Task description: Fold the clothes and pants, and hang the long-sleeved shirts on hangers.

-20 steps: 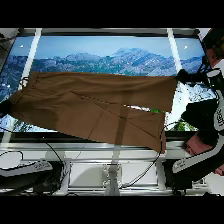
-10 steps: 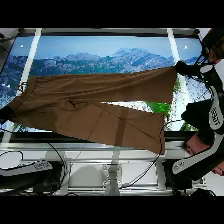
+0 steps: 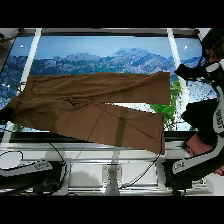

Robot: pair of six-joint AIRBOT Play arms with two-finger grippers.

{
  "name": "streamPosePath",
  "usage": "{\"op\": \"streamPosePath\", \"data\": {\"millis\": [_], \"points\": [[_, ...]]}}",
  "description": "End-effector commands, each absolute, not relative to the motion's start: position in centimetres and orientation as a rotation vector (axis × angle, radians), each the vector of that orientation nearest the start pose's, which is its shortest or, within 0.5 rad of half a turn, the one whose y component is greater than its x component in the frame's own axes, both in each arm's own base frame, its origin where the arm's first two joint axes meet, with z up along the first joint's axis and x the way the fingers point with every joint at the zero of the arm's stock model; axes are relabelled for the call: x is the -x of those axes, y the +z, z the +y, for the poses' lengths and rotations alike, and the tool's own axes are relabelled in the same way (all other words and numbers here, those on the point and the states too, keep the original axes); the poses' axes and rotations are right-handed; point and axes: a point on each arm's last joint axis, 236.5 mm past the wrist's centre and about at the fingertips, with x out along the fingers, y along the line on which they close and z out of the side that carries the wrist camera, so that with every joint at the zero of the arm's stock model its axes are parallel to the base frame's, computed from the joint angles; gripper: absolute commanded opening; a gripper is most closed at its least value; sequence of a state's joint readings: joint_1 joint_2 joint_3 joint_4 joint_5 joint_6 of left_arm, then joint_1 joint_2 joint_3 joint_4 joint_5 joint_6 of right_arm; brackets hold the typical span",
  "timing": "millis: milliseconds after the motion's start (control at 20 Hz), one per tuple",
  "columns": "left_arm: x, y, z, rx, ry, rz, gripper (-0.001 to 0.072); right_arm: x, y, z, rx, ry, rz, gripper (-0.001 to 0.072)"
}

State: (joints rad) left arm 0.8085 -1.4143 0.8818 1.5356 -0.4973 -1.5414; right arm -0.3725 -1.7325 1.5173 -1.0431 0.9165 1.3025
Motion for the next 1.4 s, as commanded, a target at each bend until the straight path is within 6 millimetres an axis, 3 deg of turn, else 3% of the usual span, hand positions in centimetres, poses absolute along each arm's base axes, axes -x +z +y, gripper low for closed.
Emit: {"op": "streamPosePath", "data": {"millis": [0,100,200,350,600,800,950,1050,1200,1350], "points": [[-30.4,-8.6,31.0,0.423,0.718,0.961,0.0042,-41.2,-3.9,-8.7,-0.469,0.120,1.450,0.0404],[-30.4,-8.6,31.0,0.424,0.718,0.961,0.0041,-35.7,-4.8,-6.8,-0.502,0.196,1.671,0.0404],[-30.3,-8.7,31.0,0.425,0.717,0.964,0.0042,-33.2,-5.8,-4.8,-0.541,0.254,1.750,0.0404],[-30.3,-8.3,31.0,0.422,0.718,0.958,0.0042,-30.7,-7.2,-2.3,-0.519,0.326,1.790,0.0405],[-30.4,-8.1,31.0,0.421,0.719,0.954,0.0042,-28.8,-9.6,0.4,-0.512,0.415,1.721,0.0441],[-30.4,-8.0,31.0,0.421,0.719,0.953,0.0042,-29.9,-11.4,1.6,-0.584,0.380,1.633,0.0438],[-30.6,-8.0,30.8,0.448,0.720,0.940,0.0042,-31.6,-12.1,1.9,-0.544,0.359,1.572,0.0222],[-31.0,-7.9,30.4,0.490,0.719,0.920,0.0042,-33.5,-12.8,1.7,-0.488,0.318,1.506,0.0020],[-31.3,-7.9,30.2,0.489,0.713,0.918,0.0042,-38.4,-12.6,-1.3,-0.465,0.153,1.343,0.0012],[-31.9,-7.6,30.2,0.474,0.707,0.898,0.0042,-44.1,-10.0,-7.0,-0.378,-0.062,1.159,0.0011]]}}
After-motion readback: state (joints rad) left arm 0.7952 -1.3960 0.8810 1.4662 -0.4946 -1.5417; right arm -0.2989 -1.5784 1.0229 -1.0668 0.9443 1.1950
